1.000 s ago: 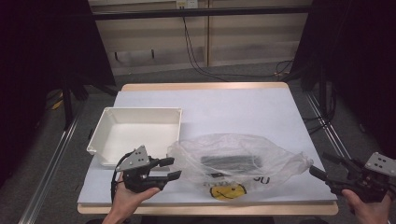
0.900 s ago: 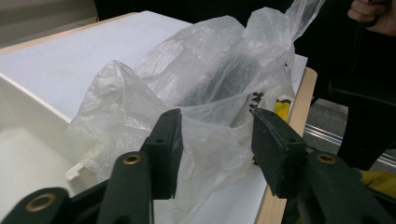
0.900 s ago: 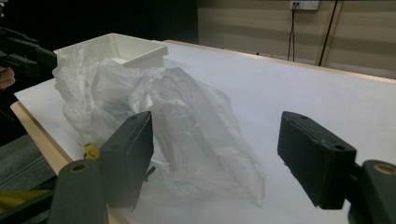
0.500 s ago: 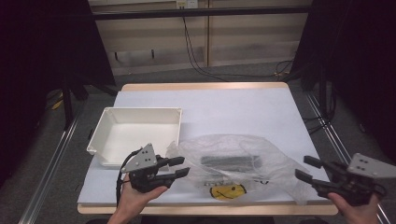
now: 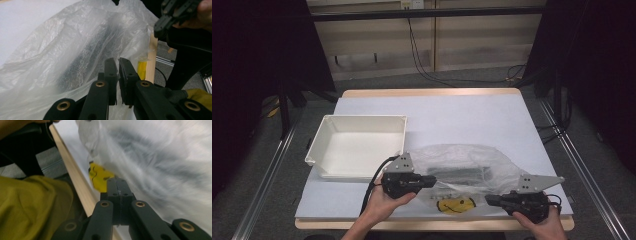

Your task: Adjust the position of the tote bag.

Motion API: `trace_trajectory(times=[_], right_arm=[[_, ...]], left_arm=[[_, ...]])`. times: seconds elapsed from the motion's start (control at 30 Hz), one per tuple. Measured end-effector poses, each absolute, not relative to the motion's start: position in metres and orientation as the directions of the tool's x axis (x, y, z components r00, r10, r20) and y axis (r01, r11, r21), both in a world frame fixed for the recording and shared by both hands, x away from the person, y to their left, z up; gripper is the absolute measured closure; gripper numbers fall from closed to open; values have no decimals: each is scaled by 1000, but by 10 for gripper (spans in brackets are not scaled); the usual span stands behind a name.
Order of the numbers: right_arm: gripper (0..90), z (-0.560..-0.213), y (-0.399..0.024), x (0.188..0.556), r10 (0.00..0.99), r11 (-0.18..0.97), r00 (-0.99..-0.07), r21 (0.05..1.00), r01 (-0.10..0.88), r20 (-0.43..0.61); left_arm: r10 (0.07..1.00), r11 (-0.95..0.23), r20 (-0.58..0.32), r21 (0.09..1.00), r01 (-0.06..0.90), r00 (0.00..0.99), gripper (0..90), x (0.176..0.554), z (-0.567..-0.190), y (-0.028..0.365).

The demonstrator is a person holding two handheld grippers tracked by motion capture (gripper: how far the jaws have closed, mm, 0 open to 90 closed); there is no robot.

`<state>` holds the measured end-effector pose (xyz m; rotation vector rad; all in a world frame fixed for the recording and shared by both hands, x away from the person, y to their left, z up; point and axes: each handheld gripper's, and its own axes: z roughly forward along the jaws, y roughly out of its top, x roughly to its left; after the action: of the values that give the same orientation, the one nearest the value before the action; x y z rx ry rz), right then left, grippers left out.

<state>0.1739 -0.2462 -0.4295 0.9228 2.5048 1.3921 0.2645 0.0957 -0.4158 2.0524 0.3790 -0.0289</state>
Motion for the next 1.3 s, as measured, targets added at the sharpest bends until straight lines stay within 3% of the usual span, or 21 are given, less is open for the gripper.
trace_trajectory(times=[0.2, 0.63, 0.87, 1.3], right_arm=[[900, -447, -240, 182, 618, 432, -772, 754, 495, 153], [900, -415, -260, 201, 681, 299, -722, 854, 426, 122], [900, -409, -260, 220, 696, 296, -709, 855, 426, 112], [900, -406, -254, 246, 683, 295, -718, 848, 440, 135]], left_arm=[[245, -454, -181, 847, 278, 952, 842, 265, -418, 89], [220, -507, -153, 826, 247, 963, 834, 261, -426, 80], [221, -589, -148, 767, 253, 964, 837, 262, -433, 75], [225, -607, -141, 753, 252, 964, 862, 277, -416, 68]])
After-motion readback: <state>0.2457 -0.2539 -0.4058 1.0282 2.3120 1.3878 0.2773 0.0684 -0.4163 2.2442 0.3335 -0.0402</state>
